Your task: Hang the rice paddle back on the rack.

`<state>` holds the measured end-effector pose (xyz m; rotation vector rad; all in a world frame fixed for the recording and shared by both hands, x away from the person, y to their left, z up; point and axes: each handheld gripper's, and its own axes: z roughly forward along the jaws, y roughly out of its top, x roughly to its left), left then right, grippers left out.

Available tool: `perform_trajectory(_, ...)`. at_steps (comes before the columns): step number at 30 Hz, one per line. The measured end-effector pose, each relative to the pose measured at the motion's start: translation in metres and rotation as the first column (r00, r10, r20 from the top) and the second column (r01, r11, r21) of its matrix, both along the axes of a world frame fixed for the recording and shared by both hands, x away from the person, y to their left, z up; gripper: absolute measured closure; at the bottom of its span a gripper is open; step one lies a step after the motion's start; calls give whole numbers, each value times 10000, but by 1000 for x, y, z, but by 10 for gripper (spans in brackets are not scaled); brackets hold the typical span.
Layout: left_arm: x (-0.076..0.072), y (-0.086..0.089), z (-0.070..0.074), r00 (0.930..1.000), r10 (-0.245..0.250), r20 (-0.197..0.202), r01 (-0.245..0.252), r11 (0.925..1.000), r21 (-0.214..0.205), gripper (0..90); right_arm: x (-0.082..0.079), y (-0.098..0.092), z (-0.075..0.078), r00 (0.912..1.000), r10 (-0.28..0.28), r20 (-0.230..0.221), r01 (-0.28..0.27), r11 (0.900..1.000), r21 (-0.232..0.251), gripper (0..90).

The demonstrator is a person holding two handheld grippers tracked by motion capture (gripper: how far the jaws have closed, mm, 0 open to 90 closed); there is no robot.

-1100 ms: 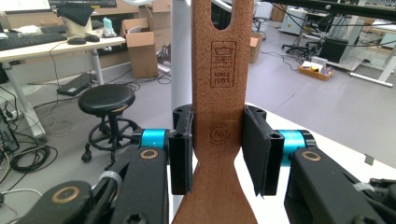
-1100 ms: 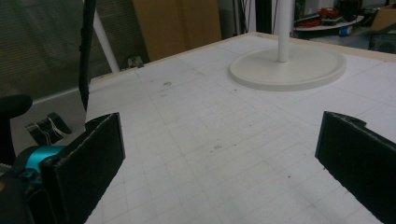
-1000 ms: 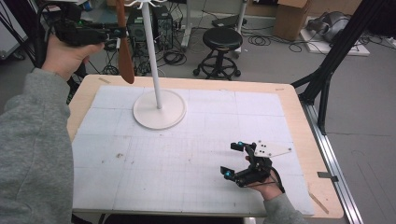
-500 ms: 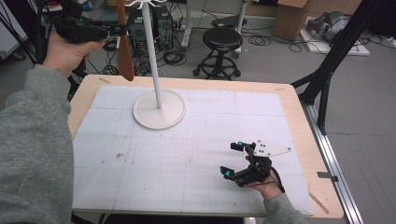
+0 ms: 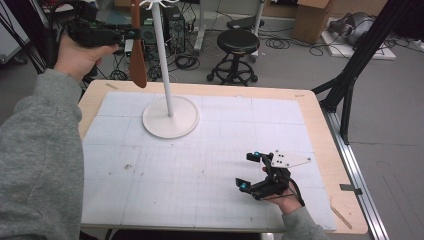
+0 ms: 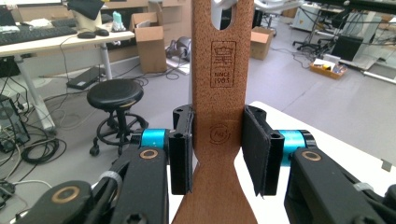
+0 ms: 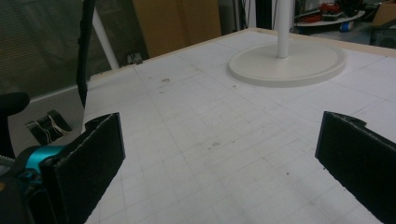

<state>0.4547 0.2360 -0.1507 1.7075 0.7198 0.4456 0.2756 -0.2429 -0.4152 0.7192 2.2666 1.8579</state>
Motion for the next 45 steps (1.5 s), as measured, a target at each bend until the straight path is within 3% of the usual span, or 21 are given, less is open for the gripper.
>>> perform_trajectory(17, 4, -7, -5, 9998, 103, -195, -101, 9999, 97, 651, 0, 0, -1, 10000, 41, -20, -41, 9999, -99, 0)
perform_trajectory(27, 7, -14, -8, 9994, 200, -282, -207, 9994, -260, 638, 1, 1, -1, 10000, 59, -5, -59, 9999, -101, 0)
perform_trajectory(32, 1, -16, -5, 9996, 213, 200, -205, 9990, -386, 489, 0, 1, -1, 9999, 123, -58, -124, 9999, -107, 0)
perform_trajectory(36, -10, -16, -4, 9983, 15, 591, 6, 9994, -359, 445, -3, 0, -1, 9999, 96, -54, -96, 9999, -106, 0)
perform_trajectory(43, -30, -6, -15, 9941, -385, 1010, 426, 9983, -388, 302, -5, -3, -2, 10000, -22, -52, 22, 10000, -24, 0)
perform_trajectory(45, -35, -3, -19, 9907, -632, 1203, 709, 9957, -601, 250, -5, -4, -2, 9999, -65, -116, 64, 10000, -21, 0)
